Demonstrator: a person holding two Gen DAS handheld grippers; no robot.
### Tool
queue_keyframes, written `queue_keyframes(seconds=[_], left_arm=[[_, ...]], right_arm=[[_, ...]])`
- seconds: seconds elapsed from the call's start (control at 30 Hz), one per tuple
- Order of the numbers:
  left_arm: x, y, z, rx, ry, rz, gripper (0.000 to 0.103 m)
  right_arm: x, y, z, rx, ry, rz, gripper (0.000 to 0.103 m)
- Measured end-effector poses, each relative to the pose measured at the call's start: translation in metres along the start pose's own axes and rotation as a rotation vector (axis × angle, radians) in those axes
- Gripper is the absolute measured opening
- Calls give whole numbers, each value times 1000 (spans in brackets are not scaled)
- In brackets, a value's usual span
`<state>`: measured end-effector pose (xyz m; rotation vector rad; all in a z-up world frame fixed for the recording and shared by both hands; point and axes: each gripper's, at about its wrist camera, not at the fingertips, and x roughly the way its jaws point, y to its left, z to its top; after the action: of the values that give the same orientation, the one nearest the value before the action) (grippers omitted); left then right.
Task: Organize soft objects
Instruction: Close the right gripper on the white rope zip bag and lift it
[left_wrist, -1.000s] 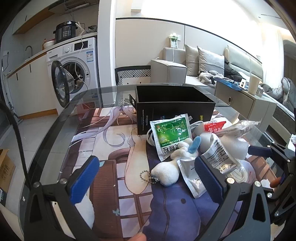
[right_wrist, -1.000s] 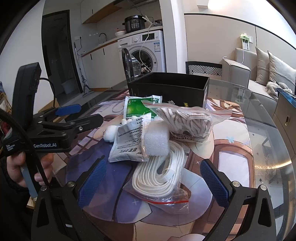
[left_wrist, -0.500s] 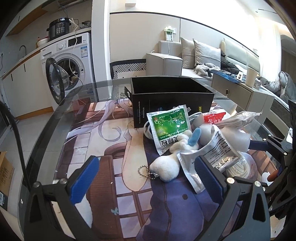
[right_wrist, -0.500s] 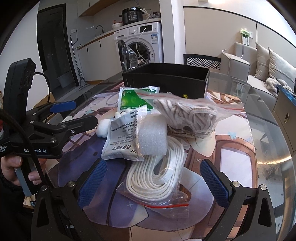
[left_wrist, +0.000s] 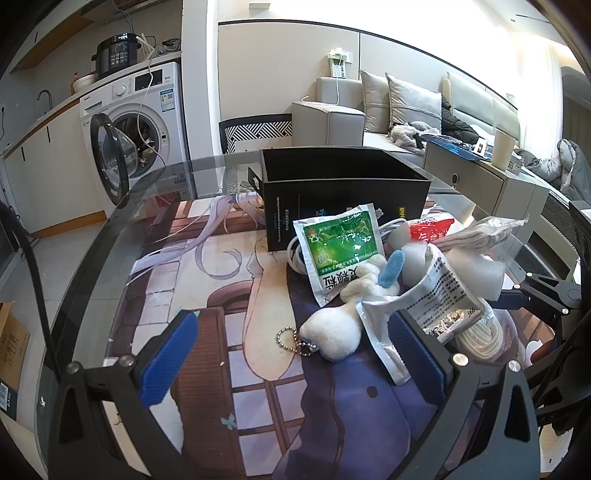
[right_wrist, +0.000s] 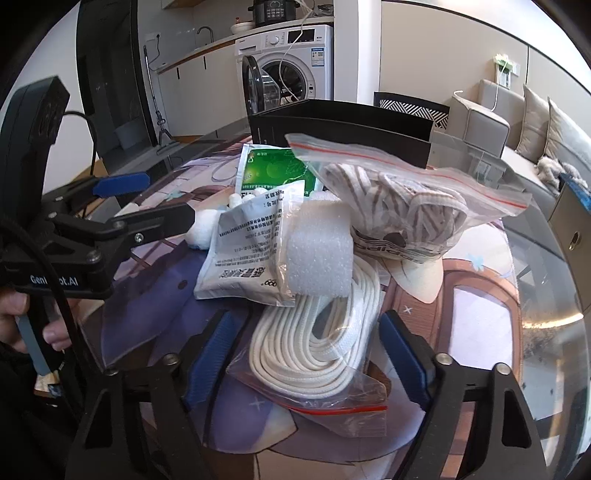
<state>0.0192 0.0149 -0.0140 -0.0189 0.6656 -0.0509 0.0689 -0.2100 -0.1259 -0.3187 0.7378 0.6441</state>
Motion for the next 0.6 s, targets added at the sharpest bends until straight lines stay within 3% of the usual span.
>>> queue_keyframes(seconds=[0.3, 0.6], left_arm=[[1, 0, 0, 0, 1, 2, 103], [4, 1, -2, 1, 2, 1, 103]], right_arm=[[-9, -10, -11, 18, -31, 9, 49], [-27, -14, -24, 13, -63, 32, 44]])
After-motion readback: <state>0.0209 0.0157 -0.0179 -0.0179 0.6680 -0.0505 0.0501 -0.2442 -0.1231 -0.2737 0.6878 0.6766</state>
